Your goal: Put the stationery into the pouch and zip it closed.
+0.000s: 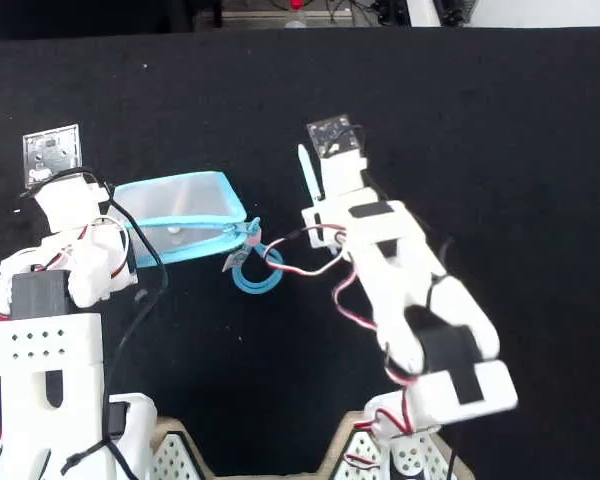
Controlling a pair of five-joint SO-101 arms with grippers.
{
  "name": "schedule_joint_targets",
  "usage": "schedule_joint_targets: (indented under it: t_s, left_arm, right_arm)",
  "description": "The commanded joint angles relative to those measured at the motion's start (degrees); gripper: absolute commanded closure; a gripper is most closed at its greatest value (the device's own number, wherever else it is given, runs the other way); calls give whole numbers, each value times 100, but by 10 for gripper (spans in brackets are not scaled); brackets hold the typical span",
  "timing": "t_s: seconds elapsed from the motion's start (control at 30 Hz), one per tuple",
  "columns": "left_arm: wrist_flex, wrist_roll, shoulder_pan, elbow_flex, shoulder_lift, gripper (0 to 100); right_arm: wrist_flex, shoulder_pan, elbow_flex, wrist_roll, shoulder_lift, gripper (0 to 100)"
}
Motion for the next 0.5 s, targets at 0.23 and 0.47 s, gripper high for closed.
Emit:
schedule_joint_targets:
  t_s: [0.23,0.47]
  left_arm:
    - [-35,-18,-22,136,167,970]
    - [-35,-18,-22,136,167,970]
  right_arm:
    - [308,-53,-637,440,356,892]
    - [782,-26,-646,870,356,890]
